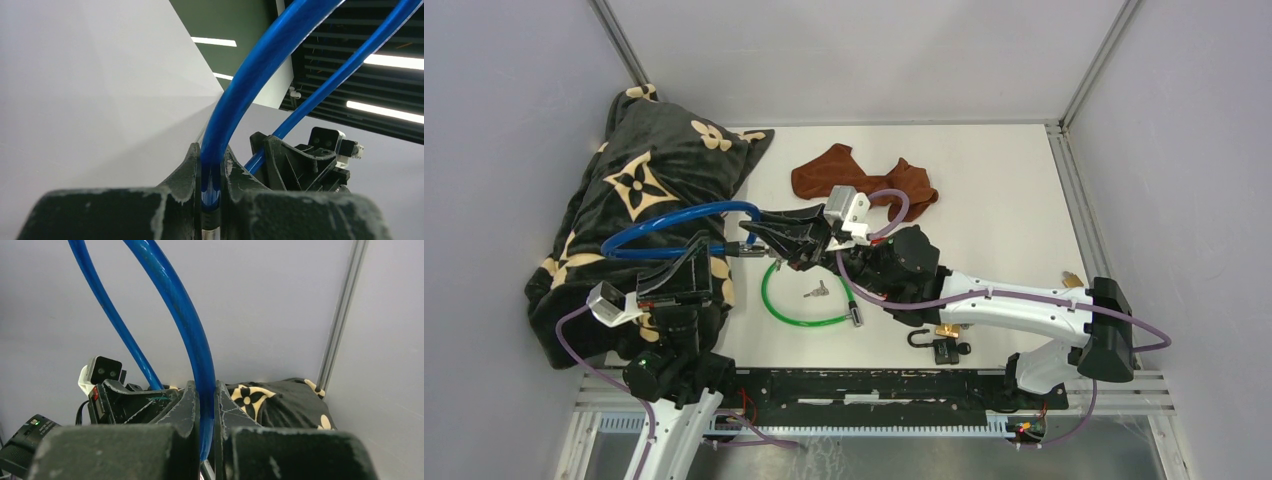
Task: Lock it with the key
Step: Lock the lock.
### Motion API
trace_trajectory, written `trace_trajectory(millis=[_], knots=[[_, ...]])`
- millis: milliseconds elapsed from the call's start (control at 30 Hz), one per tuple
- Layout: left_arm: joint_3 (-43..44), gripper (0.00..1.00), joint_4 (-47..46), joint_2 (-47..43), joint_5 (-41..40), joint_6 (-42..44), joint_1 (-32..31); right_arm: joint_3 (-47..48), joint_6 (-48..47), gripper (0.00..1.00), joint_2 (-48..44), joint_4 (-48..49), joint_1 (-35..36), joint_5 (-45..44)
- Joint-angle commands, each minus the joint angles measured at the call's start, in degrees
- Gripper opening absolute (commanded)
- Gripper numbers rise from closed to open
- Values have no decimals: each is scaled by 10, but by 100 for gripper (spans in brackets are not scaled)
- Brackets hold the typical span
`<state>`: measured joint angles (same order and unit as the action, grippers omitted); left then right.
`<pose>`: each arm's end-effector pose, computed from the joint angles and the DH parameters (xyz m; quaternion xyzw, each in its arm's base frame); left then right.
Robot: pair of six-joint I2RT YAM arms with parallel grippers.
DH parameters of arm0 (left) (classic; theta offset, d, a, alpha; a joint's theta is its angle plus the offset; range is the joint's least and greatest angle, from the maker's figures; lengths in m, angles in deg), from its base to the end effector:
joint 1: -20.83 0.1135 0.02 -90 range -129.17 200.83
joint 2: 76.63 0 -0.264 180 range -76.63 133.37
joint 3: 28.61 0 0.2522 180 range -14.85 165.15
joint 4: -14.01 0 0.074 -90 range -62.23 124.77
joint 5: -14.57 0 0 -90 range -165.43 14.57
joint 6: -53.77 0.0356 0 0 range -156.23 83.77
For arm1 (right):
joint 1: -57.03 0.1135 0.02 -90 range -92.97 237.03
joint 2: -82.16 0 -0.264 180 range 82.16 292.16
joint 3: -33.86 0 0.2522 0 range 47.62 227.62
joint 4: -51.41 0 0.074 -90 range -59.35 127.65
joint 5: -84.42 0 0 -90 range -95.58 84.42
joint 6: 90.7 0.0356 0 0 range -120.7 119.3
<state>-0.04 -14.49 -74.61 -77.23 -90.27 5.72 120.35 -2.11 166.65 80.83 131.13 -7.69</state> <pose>0.0433 -0.0105 0.3254 -0.1142 0.2781 -0.5373 0.7880 0.0945 0.3268 0.4422 -0.2868 0.3966 0.5095 0.7077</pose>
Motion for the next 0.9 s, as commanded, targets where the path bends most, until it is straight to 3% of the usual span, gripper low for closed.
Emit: trace_trajectory(millis=[0, 133, 300, 633, 867], knots=[[23, 2, -23, -15, -47, -52, 12, 25, -14, 0, -5, -29, 4, 87], [26, 2, -19, -15, -44, -62, 12, 30, -6, 1, 4, -48, -1, 113], [28, 2, -16, -15, -25, -38, 11, 22, 6, 22, -7, -57, -12, 98], [22, 2, -25, -15, 13, 7, 11, 9, -1, 29, -30, -70, -19, 91], [24, 2, -62, -15, 43, 75, 12, 9, -14, 43, -47, -99, -29, 127]])
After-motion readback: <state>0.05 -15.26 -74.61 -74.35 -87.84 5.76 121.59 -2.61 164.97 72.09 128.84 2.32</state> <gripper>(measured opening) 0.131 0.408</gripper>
